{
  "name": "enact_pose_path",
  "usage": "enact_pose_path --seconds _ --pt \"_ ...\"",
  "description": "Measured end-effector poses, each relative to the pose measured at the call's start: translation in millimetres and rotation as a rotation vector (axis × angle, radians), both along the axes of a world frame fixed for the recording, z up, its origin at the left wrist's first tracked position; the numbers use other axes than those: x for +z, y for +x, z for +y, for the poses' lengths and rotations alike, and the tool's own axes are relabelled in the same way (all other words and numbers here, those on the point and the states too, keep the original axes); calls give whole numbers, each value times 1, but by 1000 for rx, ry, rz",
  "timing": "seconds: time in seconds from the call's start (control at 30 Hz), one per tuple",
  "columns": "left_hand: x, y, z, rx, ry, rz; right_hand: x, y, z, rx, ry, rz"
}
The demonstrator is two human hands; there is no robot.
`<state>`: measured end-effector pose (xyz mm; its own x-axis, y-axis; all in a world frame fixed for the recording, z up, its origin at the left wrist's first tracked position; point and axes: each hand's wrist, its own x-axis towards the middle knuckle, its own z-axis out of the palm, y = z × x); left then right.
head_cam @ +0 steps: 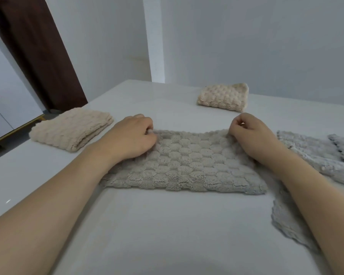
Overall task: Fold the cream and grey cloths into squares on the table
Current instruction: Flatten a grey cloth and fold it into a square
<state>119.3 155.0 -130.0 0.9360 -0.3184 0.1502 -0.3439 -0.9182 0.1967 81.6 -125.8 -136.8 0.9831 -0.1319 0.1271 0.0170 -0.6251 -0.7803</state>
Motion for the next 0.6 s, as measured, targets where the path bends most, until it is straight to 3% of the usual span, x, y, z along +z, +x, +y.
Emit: enact_pose_path --seconds 0.13,0.27,0.37,0.43,0.53,0.6 --pt "3 -1 5 8 -190 -1 -1 3 -4 -15 307 52" --pt "-4 3 9 54 -180 36 10 1 -7 45 497 193" --pt "-9 6 12 110 -119 37 12 3 -8 -29 635 189" --pt "-10 8 13 140 -97 33 7 6 -8 -106 558 94" --pt "-12 7 10 155 -60 -23 -1 9 -8 -160 138 -82" --pt "-12 6 7 142 -48 -108 0 8 -7 -162 42 -157"
